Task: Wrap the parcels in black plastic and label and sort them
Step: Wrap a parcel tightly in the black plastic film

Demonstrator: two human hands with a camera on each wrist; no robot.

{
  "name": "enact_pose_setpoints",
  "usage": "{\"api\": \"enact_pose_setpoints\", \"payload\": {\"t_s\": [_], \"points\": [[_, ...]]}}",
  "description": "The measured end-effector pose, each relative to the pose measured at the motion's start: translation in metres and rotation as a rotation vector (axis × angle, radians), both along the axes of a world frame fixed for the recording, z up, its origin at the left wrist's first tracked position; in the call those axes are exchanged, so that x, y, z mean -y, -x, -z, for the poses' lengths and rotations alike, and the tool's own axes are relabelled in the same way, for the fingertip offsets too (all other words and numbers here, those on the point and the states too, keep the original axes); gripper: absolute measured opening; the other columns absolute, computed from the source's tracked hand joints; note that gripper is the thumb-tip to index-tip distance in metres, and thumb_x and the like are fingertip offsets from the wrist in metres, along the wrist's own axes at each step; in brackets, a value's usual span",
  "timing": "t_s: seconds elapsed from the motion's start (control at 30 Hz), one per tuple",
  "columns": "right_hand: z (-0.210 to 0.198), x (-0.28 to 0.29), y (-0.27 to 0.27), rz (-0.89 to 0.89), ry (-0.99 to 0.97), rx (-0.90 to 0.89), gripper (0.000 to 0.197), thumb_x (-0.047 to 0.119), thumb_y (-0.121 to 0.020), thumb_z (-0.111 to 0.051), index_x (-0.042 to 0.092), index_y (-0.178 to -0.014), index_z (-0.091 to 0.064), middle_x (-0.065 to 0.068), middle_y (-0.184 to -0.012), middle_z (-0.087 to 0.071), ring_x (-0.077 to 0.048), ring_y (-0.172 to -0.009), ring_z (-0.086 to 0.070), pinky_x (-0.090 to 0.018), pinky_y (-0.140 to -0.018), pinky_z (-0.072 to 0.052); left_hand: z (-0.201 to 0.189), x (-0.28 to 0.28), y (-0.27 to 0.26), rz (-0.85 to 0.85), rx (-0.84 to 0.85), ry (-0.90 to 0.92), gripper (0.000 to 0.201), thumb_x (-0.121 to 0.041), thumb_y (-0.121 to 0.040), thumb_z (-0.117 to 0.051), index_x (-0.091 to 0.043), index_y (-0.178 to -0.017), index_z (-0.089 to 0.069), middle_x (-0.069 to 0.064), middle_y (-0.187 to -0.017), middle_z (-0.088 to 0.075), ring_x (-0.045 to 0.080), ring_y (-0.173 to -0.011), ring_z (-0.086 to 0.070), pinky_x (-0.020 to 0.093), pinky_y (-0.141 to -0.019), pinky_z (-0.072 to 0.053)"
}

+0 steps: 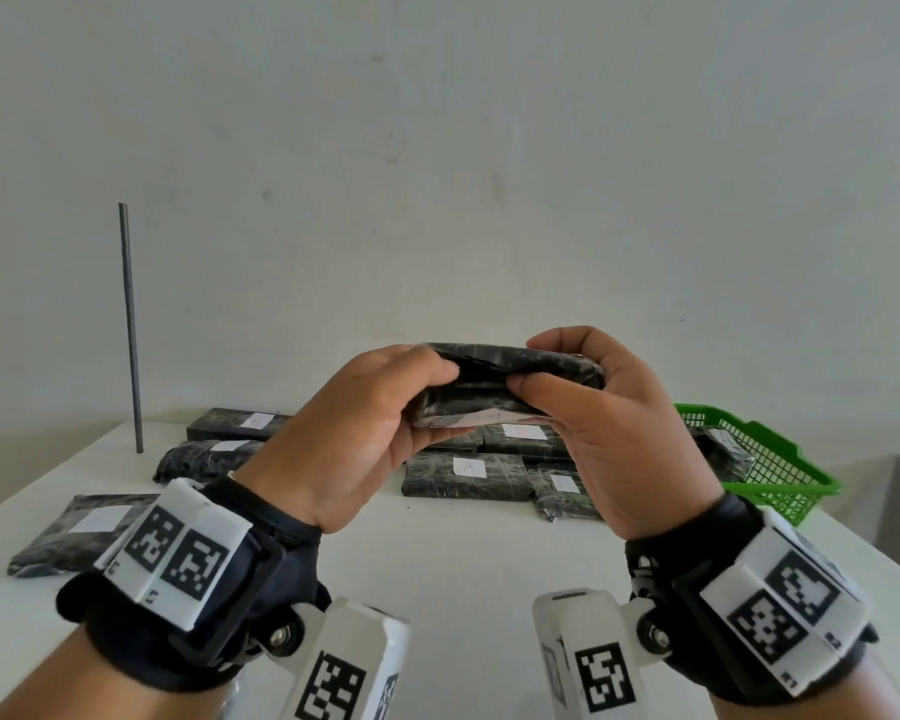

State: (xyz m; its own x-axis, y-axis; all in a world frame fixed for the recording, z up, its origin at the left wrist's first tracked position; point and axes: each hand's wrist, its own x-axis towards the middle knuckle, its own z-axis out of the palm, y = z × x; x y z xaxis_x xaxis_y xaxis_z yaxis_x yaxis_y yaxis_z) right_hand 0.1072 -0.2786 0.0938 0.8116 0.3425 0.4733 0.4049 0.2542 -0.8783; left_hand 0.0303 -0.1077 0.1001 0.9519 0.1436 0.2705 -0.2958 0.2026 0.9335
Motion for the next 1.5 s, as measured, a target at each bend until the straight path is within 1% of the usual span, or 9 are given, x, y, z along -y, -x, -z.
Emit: {"api": "enact_pose_setpoints", "payload": {"t_s": [0.1,0.33,0.43,0.57,0.67,0.83,1.07,1.37,1.5], "points": [[-0.001,0.002,-0.002,-0.023,0.032,-0.017,0.033,0.016,-0.073,-0.072,0.012,-0.105,-0.069,-0.013,-0.096,-0.073,-0.032,-0.093,-0.071,-0.061,-0.104,-0.052,0.002,0.000,0.000,-0.009,-0.026,-0.025,0.030,0.001,-0.102,-0.043,0.001,-0.107,-0.073,0.016,-0.106,-0.079,0.020,-0.097,-0.075,0.031,-0.089,-0.063],[-0.001,0.015,0.001,-0.285,0.026,0.095,0.049,0.001,-0.085,-0.060,0.011,-0.133,-0.059,-0.007,-0.117,-0.074,-0.025,-0.115,-0.069,-0.039,-0.108,-0.053,0.002,-0.013,-0.004,0.015,-0.114,0.159,0.030,-0.009,-0.106,-0.044,0.003,-0.116,-0.070,0.021,-0.115,-0.076,0.024,-0.098,-0.075,0.035,-0.092,-0.062],[0.000,0.014,-0.002,-0.029,0.137,0.291,0.037,-0.007,-0.094,-0.067,0.014,-0.125,-0.065,0.002,-0.112,-0.079,-0.014,-0.109,-0.074,-0.028,-0.097,-0.057,0.005,-0.011,-0.007,-0.089,-0.133,-0.123,0.026,-0.028,-0.100,-0.059,-0.009,-0.115,-0.070,0.010,-0.116,-0.076,0.020,-0.104,-0.073,0.037,-0.099,-0.056],[0.002,0.011,0.002,0.110,0.210,0.375,0.038,-0.007,-0.090,-0.073,0.021,-0.116,-0.071,0.003,-0.104,-0.080,-0.017,-0.099,-0.077,-0.041,-0.094,-0.062,0.004,-0.009,-0.002,-0.186,0.087,-0.588,0.046,-0.054,-0.078,-0.074,-0.045,-0.122,-0.063,-0.022,-0.129,-0.065,-0.006,-0.125,-0.057,0.026,-0.105,-0.044],[0.002,0.014,0.007,0.097,0.215,0.396,0.038,-0.006,-0.089,-0.075,0.019,-0.117,-0.072,0.002,-0.106,-0.079,-0.018,-0.104,-0.076,-0.042,-0.094,-0.062,0.004,-0.010,-0.004,-0.158,0.173,-0.808,0.042,-0.036,-0.087,-0.082,-0.039,-0.125,-0.062,-0.023,-0.124,-0.068,-0.008,-0.122,-0.058,0.027,-0.109,-0.046],[-0.006,0.024,0.020,-0.139,0.193,0.312,0.037,0.017,-0.087,-0.074,0.016,-0.124,-0.071,-0.004,-0.117,-0.078,-0.023,-0.112,-0.074,-0.037,-0.095,-0.061,0.012,-0.012,-0.005,-0.248,0.390,-0.763,0.021,-0.006,-0.090,-0.078,-0.018,-0.105,-0.070,-0.011,-0.102,-0.074,0.009,-0.109,-0.069,0.025,-0.084,-0.062],[-0.009,0.028,0.014,-0.072,0.191,0.336,0.026,0.021,-0.085,-0.078,0.021,-0.111,-0.079,-0.007,-0.103,-0.080,-0.027,-0.105,-0.075,-0.048,-0.095,-0.060,0.018,-0.009,-0.010,-0.183,0.430,-0.735,0.026,-0.003,-0.093,-0.074,-0.020,-0.112,-0.069,-0.012,-0.106,-0.072,0.015,-0.110,-0.070,0.029,-0.090,-0.061],[-0.008,0.025,0.018,0.059,0.270,0.361,0.017,0.009,-0.089,-0.081,0.025,-0.093,-0.080,-0.001,-0.088,-0.079,-0.016,-0.087,-0.075,-0.034,-0.079,-0.062,0.021,-0.008,-0.019,-0.214,0.477,-0.872,0.040,0.002,-0.091,-0.065,-0.021,-0.123,-0.068,-0.013,-0.115,-0.069,0.014,-0.116,-0.067,0.034,-0.099,-0.058],[-0.017,0.025,0.025,0.018,0.308,0.356,0.018,0.009,-0.089,-0.079,0.024,-0.099,-0.079,0.000,-0.093,-0.079,-0.014,-0.092,-0.075,-0.032,-0.080,-0.064,0.023,-0.009,-0.018,-0.206,0.466,-0.834,0.036,0.005,-0.093,-0.070,-0.021,-0.119,-0.068,-0.012,-0.110,-0.071,0.005,-0.109,-0.069,0.022,-0.090,-0.059]]}}
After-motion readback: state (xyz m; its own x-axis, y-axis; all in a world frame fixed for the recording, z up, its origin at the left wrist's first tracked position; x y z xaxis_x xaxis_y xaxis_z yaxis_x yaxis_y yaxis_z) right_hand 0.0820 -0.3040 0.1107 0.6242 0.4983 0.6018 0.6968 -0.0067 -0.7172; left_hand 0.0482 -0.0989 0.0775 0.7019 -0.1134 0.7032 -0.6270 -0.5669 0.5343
